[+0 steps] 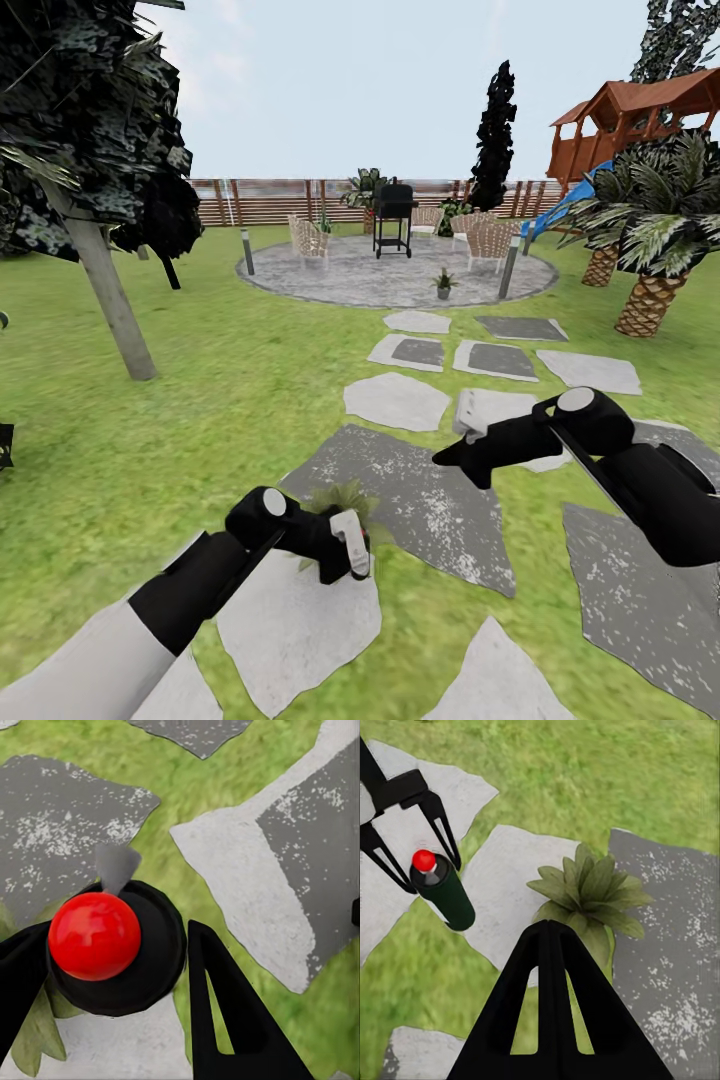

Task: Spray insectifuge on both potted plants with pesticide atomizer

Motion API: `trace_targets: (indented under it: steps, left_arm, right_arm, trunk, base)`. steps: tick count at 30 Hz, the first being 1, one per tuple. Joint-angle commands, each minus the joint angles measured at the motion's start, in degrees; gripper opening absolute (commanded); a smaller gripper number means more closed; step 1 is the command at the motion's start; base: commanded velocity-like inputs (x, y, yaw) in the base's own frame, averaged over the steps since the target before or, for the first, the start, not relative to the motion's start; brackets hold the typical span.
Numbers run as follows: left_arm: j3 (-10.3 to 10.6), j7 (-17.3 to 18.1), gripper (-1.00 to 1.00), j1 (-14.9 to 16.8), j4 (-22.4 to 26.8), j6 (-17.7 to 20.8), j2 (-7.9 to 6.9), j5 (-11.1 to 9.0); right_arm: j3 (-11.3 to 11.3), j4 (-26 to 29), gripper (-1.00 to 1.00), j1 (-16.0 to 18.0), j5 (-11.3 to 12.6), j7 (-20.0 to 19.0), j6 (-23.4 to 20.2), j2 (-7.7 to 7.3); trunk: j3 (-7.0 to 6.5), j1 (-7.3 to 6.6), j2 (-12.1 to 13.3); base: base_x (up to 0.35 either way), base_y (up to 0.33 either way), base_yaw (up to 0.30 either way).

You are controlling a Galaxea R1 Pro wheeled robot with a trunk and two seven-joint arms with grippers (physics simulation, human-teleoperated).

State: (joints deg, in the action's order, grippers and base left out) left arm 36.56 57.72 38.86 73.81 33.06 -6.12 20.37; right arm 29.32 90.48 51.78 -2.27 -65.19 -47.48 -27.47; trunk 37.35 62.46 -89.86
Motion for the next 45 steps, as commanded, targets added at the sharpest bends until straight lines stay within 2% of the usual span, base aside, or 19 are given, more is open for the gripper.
trace_targets:
  steps: [1,9,16,20,35,45]
  left_arm:
    - [0.1,0.3,-1.00,0.1,0.1,0.6,0.39,0.4]
    - [0.0,0.4,-1.00,1.1,0.1,1.6,1.83,0.6]
    - [0.0,0.5,-1.00,1.8,0.1,1.7,2.12,0.6]
    - [0.0,0.5,-1.00,2.5,0.1,2.6,2.36,0.6]
    - [0.0,0.5,-1.00,4.5,0.2,3.8,4.49,0.6]
    - [0.0,0.5,-1.00,5.3,0.1,5.5,6.02,0.7]
  right_arm:
    - [0.1,0.0,-1.00,0.1,-0.3,-0.3,-0.4,0.37]
    - [0.1,0.0,-1.00,0.2,-0.4,-0.2,-2.4,2.22]
    - [0.5,0.0,-1.00,0.2,-0.5,-0.2,-2.8,2.47]
    - [0.6,0.0,-1.00,0.2,-1.7,-0.3,-2.8,2.57]
    - [0.7,0.0,-1.00,0.2,-2.6,-0.4,-2.7,2.70]
    - [0.9,0.0,-1.00,0.2,-2.6,-0.4,-2.7,3.60]
  trunk:
    - [0.06,0.00,0.0]
    - [0.06,0.00,0.0]
    - [0.06,0.00,0.0]
    - [0.06,0.00,0.0]
    - [0.06,0.00,0.0]
    - [0.06,0.00,0.0]
  base:
    - [0.000,0.000,0.000]
    - [0.000,0.000,0.000]
    - [0.000,0.000,0.000]
    - [0.000,0.000,0.000]
    - [0.000,0.000,0.000]
    - [0.000,0.000,0.000]
